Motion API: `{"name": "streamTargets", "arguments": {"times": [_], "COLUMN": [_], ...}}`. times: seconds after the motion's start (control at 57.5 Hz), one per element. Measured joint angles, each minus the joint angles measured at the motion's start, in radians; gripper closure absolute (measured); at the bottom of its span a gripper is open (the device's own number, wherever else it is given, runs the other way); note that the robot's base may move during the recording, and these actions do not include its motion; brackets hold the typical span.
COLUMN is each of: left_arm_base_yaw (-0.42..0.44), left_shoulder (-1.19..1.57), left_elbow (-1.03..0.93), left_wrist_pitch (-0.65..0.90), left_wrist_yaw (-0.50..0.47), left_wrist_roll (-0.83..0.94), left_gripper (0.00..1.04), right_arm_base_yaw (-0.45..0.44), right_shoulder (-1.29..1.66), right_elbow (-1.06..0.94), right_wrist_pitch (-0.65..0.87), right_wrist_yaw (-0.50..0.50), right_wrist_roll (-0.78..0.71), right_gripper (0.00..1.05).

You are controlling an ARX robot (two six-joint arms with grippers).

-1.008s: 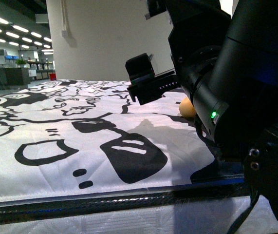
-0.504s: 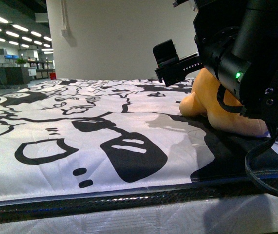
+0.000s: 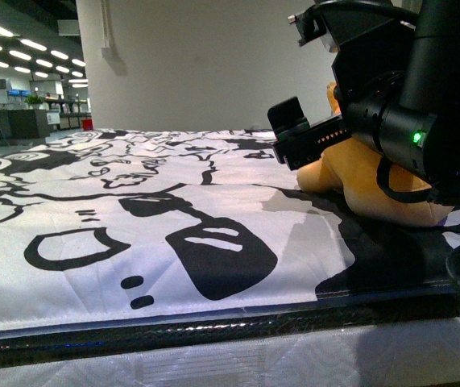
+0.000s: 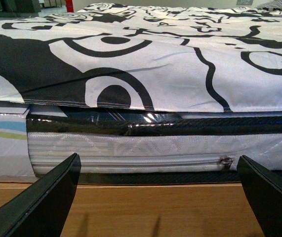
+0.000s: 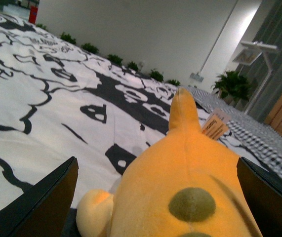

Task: Put away toys

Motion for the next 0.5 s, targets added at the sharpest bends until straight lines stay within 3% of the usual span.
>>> {"name": "streamTargets", "arguments": {"times": [0.504], "left_arm_base_yaw": [0.0], "left_shoulder": [0.0], "left_elbow": [0.0], "left_wrist_pitch": [0.0], "left_wrist_yaw": [0.0], "left_wrist_roll": [0.0], "left_gripper": [0.06], "right_arm_base_yaw": [-0.103], "right_shoulder": [-0.096], "right_elbow": [0.056], "right_wrist_pitch": [-0.267], "right_wrist_yaw": [-0.034], "right_wrist_roll": [0.13], "right_gripper": [0.06]}}
